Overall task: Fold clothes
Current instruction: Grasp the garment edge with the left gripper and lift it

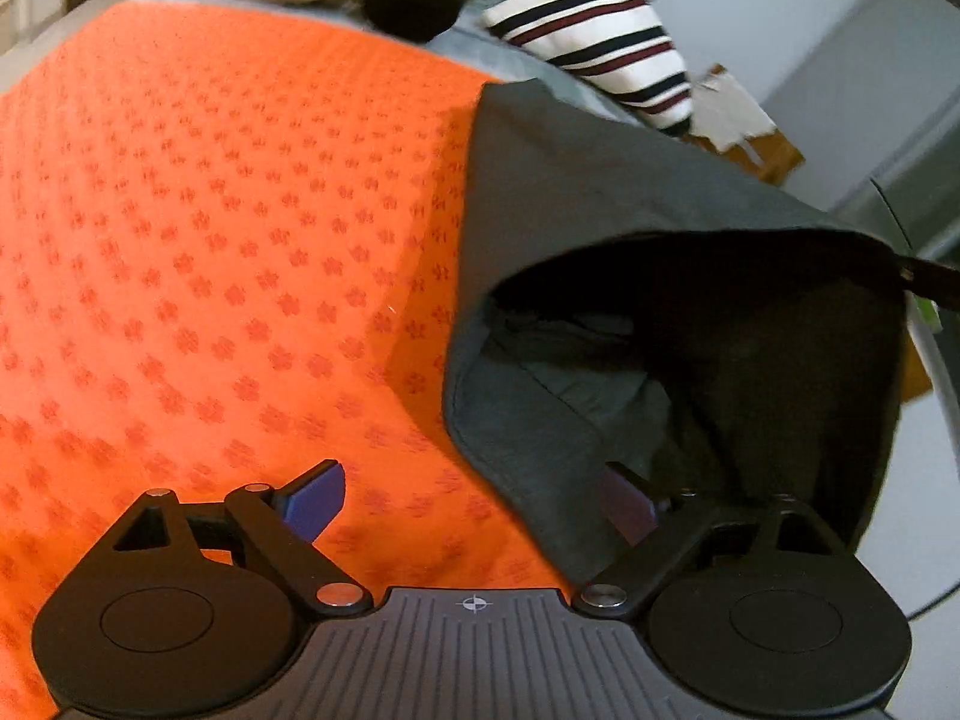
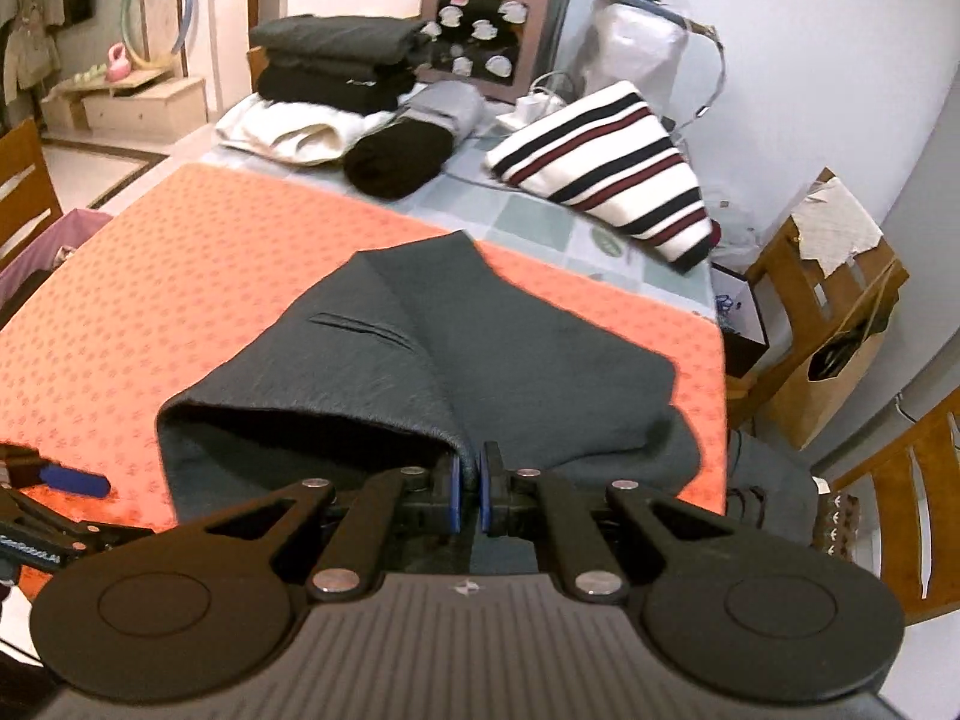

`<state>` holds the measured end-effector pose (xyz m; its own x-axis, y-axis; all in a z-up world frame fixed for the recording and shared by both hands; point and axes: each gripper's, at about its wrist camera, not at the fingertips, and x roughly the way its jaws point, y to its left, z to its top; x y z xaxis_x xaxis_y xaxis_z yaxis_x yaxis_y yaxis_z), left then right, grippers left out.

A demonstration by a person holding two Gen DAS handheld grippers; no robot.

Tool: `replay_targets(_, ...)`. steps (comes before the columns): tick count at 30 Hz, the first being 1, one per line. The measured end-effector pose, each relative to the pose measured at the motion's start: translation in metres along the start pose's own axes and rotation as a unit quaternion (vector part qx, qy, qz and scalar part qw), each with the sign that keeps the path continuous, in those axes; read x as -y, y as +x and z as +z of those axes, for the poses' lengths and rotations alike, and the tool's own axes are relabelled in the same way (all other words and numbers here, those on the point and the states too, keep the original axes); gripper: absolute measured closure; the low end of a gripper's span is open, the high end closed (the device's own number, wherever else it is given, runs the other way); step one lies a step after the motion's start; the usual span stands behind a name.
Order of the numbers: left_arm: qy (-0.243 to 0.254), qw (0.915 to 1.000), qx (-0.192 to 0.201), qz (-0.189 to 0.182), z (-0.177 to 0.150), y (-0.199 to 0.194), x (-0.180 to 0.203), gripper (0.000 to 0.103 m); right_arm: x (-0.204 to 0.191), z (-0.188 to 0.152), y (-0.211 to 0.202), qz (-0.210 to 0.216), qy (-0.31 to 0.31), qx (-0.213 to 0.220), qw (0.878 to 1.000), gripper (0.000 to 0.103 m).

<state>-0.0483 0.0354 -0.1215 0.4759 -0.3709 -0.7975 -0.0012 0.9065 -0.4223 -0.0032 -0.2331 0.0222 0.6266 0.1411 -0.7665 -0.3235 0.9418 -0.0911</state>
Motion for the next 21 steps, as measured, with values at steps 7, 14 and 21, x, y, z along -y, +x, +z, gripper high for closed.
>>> replay_targets(7, -0.042, 0.9985, 0.028, 0.020, -0.008, 0.022, 0.023, 0.028, 0.059, -0.005, -0.004, 0.009, 0.015, 0.024, 1.000, 0.096)
replay_targets(14, -0.061, 0.9958, 0.059, 0.035, -0.010, 0.028, 0.046, 0.032, 0.112, -0.013, -0.001, 0.008, 0.041, 0.031, 0.999, 0.096)
replay_targets(21, -0.064, 0.9937, 0.077, 0.050, 0.003, 0.035, 0.054, 0.042, 0.148, -0.033, 0.017, 0.007, 0.075, 0.010, 0.997, 0.096)
